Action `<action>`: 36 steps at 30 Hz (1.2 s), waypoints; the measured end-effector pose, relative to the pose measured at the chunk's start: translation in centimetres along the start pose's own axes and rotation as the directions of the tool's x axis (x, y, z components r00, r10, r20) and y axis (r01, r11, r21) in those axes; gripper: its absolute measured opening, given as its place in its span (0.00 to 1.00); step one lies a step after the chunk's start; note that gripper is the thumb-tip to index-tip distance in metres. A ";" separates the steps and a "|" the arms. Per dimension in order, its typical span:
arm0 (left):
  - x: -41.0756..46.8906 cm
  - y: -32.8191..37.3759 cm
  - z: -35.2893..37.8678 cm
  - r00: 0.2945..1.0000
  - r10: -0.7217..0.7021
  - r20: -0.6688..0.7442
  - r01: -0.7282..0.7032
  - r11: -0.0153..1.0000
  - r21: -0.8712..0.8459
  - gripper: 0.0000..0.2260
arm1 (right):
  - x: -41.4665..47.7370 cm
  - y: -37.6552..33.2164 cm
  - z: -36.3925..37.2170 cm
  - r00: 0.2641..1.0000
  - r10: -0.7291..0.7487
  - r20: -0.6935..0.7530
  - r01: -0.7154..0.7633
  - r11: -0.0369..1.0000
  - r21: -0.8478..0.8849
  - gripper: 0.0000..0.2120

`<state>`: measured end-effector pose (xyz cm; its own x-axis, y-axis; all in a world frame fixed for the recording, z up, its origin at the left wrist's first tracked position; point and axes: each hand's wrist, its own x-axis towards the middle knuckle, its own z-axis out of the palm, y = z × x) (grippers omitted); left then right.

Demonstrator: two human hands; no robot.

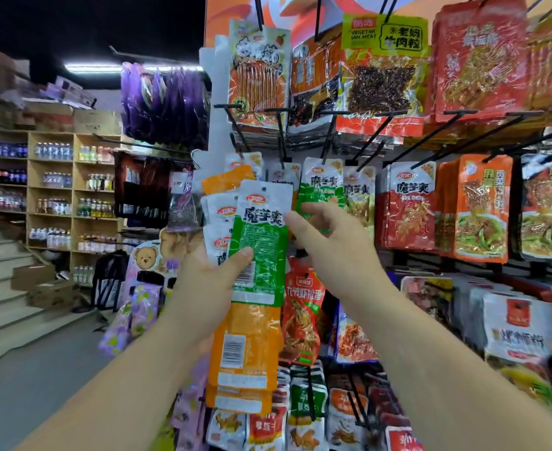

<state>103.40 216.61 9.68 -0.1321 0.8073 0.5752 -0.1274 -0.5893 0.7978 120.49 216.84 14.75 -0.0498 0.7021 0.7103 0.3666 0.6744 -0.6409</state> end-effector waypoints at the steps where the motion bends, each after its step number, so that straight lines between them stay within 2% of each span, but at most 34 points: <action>1: -1.0 -0.5 0.0 1.000 -0.020 0.009 0.020 1.000 -0.005 0.13 | -1.2 0.3 0.9 0.999 0.032 0.007 -0.032 0.998 0.055 0.19; 5: -5.2 -2.5 -0.4 0.994 -0.103 0.030 0.103 0.995 0.014 0.12 | -5.5 2.5 3.6 0.998 0.051 -0.046 -0.046 0.995 0.089 0.14; 7: -7.6 -3.8 -0.9 0.982 -0.188 0.033 0.189 0.981 -0.033 0.09 | -7.8 4.0 4.4 0.996 0.088 -0.017 -0.086 0.992 0.089 0.16; 12: -12.7 -7.5 -2.2 0.911 -0.413 0.012 0.411 0.901 -0.136 0.10 | -13.1 8.1 6.7 0.966 0.251 0.066 -0.259 0.950 0.175 0.19; 15: -13.9 -8.6 -2.2 0.875 -0.483 -0.023 0.471 0.862 -0.187 0.17 | -14.6 9.4 7.3 0.932 0.355 0.072 -0.359 0.878 0.316 0.18; 16: -14.0 -8.7 -2.2 0.870 -0.492 -0.026 0.478 0.855 -0.201 0.16 | -14.8 9.7 7.2 0.922 0.381 0.067 -0.379 0.858 0.346 0.18; 20: -14.3 -8.9 -1.9 0.883 -0.469 -0.011 0.457 0.865 -0.208 0.11 | -15.2 9.5 6.5 0.914 0.396 0.085 -0.386 0.789 0.478 0.16; 24: -14.6 -8.4 -1.4 0.913 -0.405 0.041 0.404 0.888 -0.219 0.18 | -15.3 9.4 6.3 0.894 0.437 0.101 -0.391 0.650 0.652 0.20; 27: -14.6 -8.4 -1.5 0.924 -0.376 0.064 0.381 0.905 -0.189 0.18 | -15.1 9.3 6.0 0.904 0.424 0.060 -0.351 0.655 0.669 0.18; 32: -14.4 -8.6 -1.4 0.930 -0.362 0.063 0.367 0.916 -0.159 0.18 | -15.1 9.3 5.2 0.912 0.399 0.101 -0.342 0.599 0.724 0.24; 34: -14.4 -8.5 -1.2 0.938 -0.340 0.062 0.346 0.926 -0.149 0.17 | -14.8 8.9 4.6 0.898 0.414 0.149 -0.369 0.524 0.768 0.18; 36: -14.3 -8.5 -1.1 0.946 -0.323 0.030 0.324 0.935 -0.141 0.13 | -14.1 8.4 3.7 0.889 0.408 0.210 -0.373 0.376 0.848 0.10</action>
<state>105.25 209.99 -5.53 -0.0543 0.9550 0.2915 -0.3007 -0.2940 0.9073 120.81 213.45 -1.77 -0.0897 0.9469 0.3086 -0.6314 0.1856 -0.7529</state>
